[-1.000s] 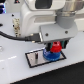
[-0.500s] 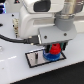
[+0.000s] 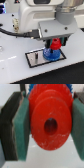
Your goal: Insert the blue gear onto the right peg, followed by the red gear
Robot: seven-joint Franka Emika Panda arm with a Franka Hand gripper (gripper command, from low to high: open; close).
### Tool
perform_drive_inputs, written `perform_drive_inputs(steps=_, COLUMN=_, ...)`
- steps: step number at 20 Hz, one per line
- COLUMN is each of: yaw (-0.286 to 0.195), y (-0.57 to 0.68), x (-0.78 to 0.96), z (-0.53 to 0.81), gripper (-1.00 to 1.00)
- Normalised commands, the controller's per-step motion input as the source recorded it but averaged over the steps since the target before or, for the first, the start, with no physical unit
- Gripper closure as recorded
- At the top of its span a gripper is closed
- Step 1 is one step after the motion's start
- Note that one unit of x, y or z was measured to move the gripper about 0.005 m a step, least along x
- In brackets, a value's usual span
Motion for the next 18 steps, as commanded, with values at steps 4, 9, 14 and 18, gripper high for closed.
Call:
perform_drive_inputs(steps=4, yaw=0.000, y=-0.06, x=0.15, z=-0.07, gripper=1.00)
perform_drive_inputs(steps=9, yaw=0.000, y=-0.06, x=0.21, z=-0.10, gripper=1.00)
perform_drive_inputs(steps=14, yaw=0.000, y=-0.04, x=0.21, z=-0.11, gripper=1.00)
perform_drive_inputs(steps=18, yaw=0.000, y=-0.08, x=0.18, z=-0.16, gripper=1.00)
